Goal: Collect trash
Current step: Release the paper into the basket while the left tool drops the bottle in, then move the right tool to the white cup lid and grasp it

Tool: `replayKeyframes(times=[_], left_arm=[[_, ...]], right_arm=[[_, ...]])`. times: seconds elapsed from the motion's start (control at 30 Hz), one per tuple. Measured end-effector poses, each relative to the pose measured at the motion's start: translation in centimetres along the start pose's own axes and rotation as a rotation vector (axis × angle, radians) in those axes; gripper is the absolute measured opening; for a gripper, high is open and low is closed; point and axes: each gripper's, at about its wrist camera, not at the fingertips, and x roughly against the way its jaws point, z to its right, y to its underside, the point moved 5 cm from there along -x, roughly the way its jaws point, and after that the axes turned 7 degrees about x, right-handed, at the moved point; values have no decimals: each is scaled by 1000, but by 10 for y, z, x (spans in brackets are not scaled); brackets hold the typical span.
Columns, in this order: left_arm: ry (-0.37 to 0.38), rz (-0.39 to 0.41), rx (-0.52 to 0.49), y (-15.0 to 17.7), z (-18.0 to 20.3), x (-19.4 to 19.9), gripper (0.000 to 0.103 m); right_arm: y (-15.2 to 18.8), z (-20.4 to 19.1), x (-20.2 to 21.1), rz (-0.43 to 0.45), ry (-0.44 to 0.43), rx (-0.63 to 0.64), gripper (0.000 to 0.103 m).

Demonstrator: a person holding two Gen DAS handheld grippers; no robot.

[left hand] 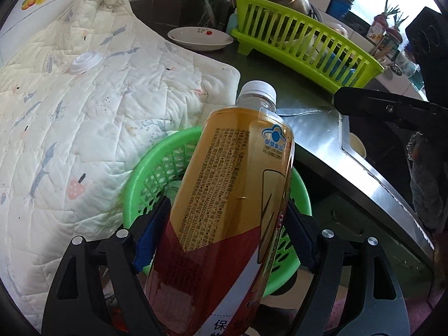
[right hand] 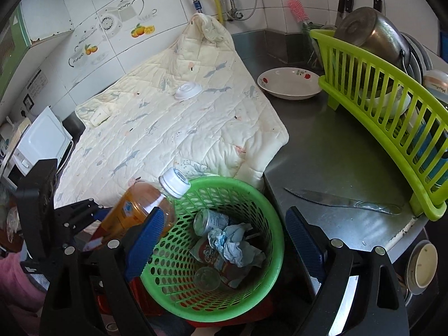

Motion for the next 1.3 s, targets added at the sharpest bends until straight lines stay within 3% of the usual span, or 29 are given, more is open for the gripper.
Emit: replayKeyframes(times=[0.1,0.77,1.3], left_arm=[[5,7,2,1,2,0,86],[-100,97,104,-6,-53,41,86],[-169,141,199,-9,-110,67,86]], right_arm=[[1,1,1,5,-6,-8,85],[-19,-23,-25,-9,-67,34,85],[-71,-60,-72,-21,-123,95,85]])
